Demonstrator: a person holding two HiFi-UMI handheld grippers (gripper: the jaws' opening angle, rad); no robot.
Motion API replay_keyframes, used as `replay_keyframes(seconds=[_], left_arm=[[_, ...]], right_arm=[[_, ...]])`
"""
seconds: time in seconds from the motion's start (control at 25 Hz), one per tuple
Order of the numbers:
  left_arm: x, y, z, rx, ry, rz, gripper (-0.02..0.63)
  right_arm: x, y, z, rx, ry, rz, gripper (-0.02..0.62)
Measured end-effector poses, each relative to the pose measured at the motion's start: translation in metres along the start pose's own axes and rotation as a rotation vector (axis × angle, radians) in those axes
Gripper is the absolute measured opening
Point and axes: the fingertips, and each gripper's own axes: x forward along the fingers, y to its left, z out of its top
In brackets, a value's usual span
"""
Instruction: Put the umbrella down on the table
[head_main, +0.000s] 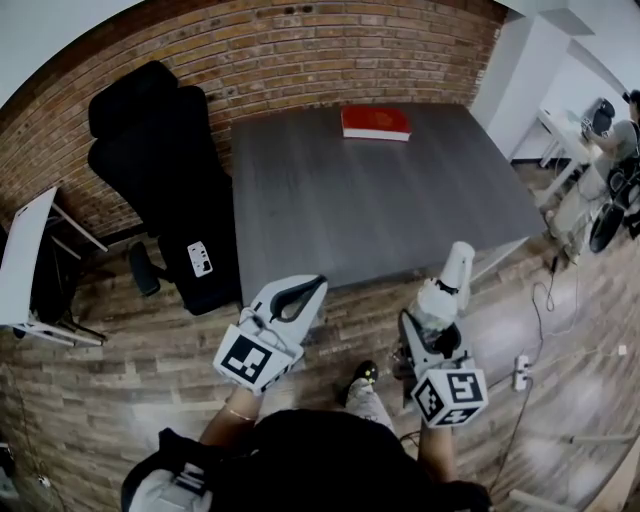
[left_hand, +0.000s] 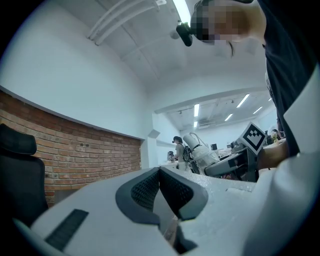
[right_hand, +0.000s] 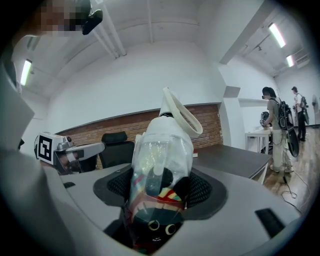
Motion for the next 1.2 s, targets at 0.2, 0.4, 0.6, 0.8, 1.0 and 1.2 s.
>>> replay_keyframes(seconds=[0.2,0.4,0.6,0.8,1.0,1.2], left_arm=[[0.022,0.01,0.005,0.007,0.014,0.053,0.003],[0.047,0.014,0.007,0.009,0.027,0.092,0.003],[0.076,0.009,0.011,0.033,0.03,0.11,0.003],[0.105,0.002,0.014,0.053,0.043,0.134,0.003],[0.129,0.0,0.013,0.05,0.053,0.164,0.002],[0.143,0.004,0.014,0.054,0.06,0.199,0.003]], right_arm=[[0.024,-0.018,0.012,0.001,0.011,0.053,0.285],[0.044,-0.04,0.025,0.004,0.007,0.092,0.285],[0.056,-0.063,0.03,0.006,0.01,0.129,0.285],[0.068,-0.088,0.036,0.001,0.013,0.17,0.286],[0.081,-0.111,0.04,0.005,0.016,0.207,0.285],[0.092,-0.128,0.043,0.002,0.024,0.237,0.285]])
